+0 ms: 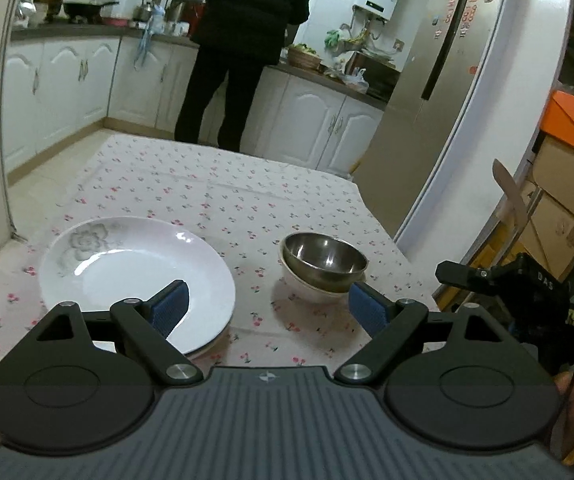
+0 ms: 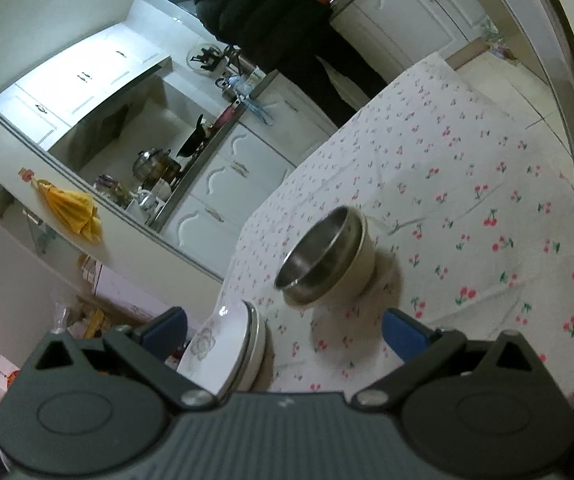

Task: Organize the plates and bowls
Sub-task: 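Lower the steel bowl into the nested cream bowls and open the left gripper, then grasp the rims of the nested bowl stack with the left gripper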

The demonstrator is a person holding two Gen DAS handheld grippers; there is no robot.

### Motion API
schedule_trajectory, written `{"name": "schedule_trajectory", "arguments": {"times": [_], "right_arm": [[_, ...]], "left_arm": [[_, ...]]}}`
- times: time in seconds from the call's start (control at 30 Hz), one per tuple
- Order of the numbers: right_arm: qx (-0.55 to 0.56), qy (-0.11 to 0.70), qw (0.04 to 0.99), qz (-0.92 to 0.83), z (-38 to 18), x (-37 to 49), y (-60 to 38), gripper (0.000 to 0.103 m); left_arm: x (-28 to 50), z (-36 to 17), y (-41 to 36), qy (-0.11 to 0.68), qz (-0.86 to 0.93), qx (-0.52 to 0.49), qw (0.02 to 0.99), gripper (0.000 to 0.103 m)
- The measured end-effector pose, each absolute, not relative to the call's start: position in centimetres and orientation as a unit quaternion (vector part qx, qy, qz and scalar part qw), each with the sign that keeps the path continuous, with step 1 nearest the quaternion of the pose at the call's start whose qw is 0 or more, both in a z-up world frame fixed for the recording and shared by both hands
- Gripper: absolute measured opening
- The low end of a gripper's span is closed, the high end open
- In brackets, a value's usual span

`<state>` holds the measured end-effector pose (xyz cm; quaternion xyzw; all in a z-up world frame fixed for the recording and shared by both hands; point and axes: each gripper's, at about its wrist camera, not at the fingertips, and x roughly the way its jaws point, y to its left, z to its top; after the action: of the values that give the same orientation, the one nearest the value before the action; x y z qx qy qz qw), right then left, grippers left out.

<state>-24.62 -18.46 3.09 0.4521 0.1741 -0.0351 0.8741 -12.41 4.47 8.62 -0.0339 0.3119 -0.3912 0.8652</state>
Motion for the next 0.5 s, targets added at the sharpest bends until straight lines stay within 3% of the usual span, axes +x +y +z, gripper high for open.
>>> {"name": "schedule_trajectory", "arguments": {"times": [0.5], "right_arm": [[0.501,0.17,0.848,-0.034,2.4,-20.2,-22.0,0.103]], "left_arm": [[-8.0,6.7,-2.4,0.362,-0.419,-0.052,0.832,0.103]]}}
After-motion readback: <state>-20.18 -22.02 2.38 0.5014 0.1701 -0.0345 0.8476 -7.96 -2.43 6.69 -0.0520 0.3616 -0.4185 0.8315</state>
